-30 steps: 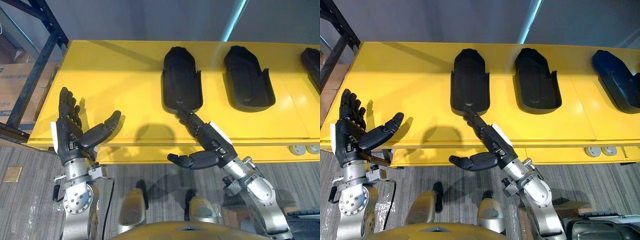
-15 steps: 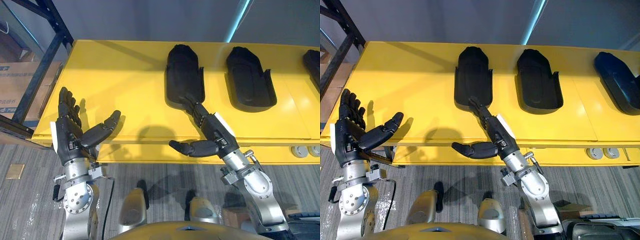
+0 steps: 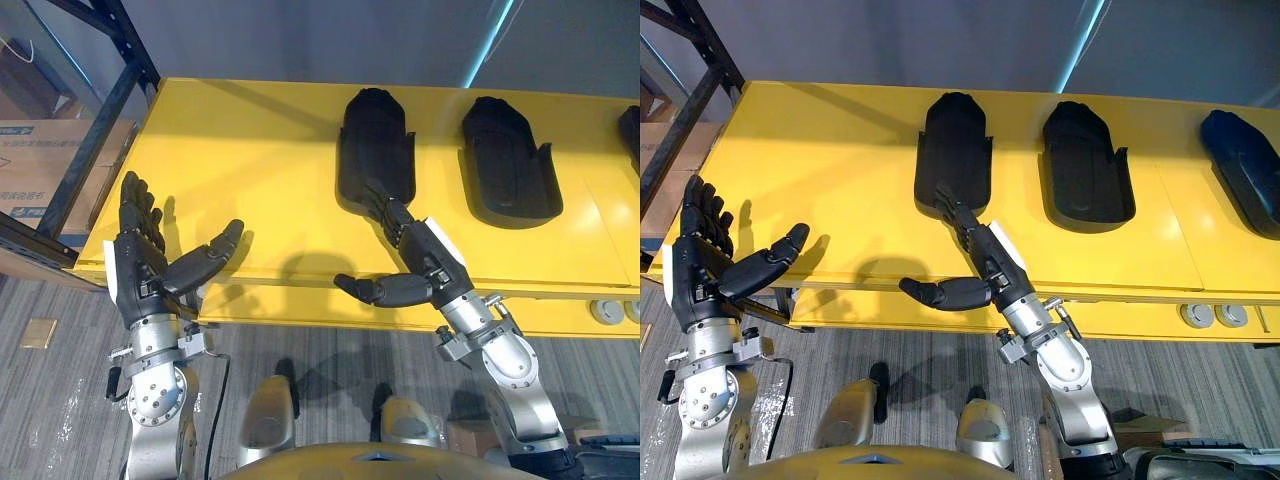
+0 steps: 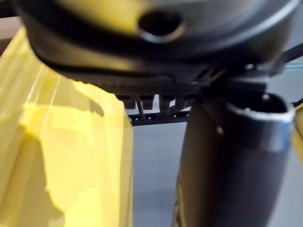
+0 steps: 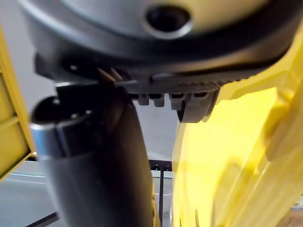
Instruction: Walk over and take three plastic housings, then place them on the shelf
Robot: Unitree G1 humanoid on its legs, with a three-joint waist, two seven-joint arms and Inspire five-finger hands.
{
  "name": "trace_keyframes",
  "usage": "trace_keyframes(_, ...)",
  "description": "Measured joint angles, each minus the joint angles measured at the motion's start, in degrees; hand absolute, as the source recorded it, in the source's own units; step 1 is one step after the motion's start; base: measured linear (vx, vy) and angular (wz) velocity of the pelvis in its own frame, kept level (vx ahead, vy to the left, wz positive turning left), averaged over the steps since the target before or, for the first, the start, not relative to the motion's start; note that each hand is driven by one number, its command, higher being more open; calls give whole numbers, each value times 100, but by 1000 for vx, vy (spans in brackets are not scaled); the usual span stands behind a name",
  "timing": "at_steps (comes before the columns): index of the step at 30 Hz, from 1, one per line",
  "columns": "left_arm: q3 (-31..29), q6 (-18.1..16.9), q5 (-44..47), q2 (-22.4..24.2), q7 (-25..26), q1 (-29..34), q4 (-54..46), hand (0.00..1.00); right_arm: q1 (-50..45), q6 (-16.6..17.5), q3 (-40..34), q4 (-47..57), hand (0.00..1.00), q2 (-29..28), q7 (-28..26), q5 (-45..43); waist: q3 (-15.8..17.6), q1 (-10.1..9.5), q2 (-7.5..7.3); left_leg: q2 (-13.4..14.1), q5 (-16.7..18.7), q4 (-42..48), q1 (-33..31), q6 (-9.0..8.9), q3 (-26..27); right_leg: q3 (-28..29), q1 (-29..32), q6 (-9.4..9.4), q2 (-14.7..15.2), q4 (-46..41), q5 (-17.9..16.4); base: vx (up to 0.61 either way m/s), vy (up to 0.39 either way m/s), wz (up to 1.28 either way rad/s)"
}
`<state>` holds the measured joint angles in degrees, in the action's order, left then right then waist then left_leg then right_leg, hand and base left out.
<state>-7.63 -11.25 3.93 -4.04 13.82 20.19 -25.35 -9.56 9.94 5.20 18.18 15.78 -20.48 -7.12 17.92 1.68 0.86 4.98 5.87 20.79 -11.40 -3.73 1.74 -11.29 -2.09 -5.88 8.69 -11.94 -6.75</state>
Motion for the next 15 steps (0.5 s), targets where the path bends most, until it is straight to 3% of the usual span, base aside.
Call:
trace_keyframes(4,0,-43,61,2,-148,1,0,100,-51,215,-2,3,100,-1,-106,-221,-79,1,13,3,1,-40,5,0,20,6,1,-4,0,36,4,3,-2,-1)
trace_keyframes(8,163,-475,520,74,-456,-5,-8,100,-223,604,-133,157,100,-225,257,-585,-254,5,-8,44,-2,-169,93,-8,151,111,-3,-35,12,128,32,37,-4,-12)
trace_keyframes(10,375,-673,749,139,-632,-6,-64,100,-317,797,-272,337,100,-476,725,-632,-294,6,-22,64,14,-198,180,-7,241,193,-5,-35,11,142,32,42,10,-23)
trace_keyframes(12,799,-978,1024,251,-811,-6,-354,100,-426,1063,-698,603,100,-986,1600,-530,-336,59,-53,110,65,-194,318,-2,456,405,-10,-47,11,141,41,38,29,-54)
trace_keyframes(15,1332,-1602,1375,319,-1040,-30,-673,100,-683,1099,-1137,845,100,-1387,2476,-272,-467,250,-74,186,202,-200,519,-4,834,769,-18,-94,1,210,85,21,42,-65)
